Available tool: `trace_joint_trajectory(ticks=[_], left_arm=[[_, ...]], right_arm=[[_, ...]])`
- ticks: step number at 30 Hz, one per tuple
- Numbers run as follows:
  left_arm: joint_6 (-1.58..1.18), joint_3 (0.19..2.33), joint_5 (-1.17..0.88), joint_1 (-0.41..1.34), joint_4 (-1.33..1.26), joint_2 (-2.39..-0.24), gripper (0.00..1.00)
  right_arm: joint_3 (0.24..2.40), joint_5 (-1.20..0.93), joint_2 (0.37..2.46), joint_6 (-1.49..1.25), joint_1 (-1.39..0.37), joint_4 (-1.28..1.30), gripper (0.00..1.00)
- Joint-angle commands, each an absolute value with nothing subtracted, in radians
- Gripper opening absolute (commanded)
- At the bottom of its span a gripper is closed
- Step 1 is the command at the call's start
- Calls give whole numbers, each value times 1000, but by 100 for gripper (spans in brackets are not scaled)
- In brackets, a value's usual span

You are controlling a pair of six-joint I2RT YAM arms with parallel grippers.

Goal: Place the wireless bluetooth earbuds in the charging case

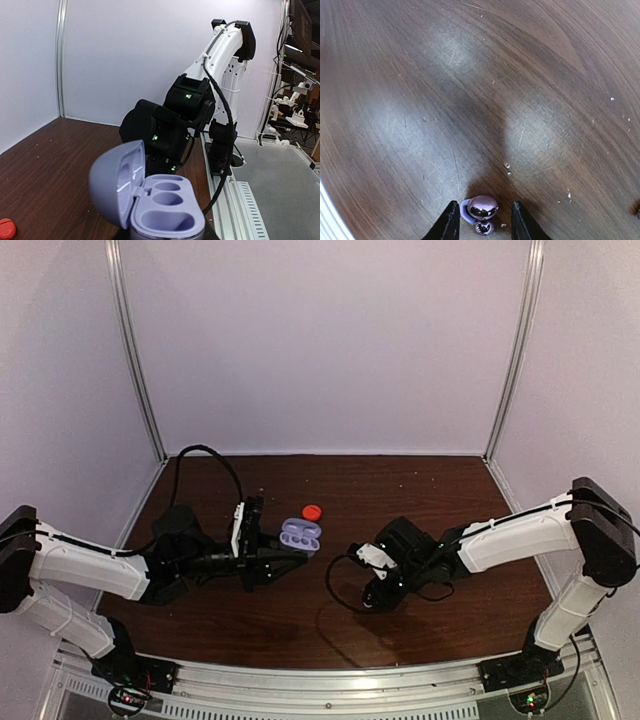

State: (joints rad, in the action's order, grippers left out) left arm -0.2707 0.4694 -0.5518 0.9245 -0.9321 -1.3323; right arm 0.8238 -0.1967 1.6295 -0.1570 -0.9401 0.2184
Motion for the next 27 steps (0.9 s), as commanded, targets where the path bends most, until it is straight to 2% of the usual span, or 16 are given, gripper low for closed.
trace_joint_trajectory(ticks=[1,14,27], left_arm=[[-253,481,-544,918,-979,-1318,0],[-246,476,-538,918,-980,-1324,0],[-239,474,-532,919,-980,-1335,0]], right_arm=[[811,-206,1653,-157,-926,182,35],[802,-265,1642,-152,-890,184,16],[813,-272,1599,-128,-870,210,10]])
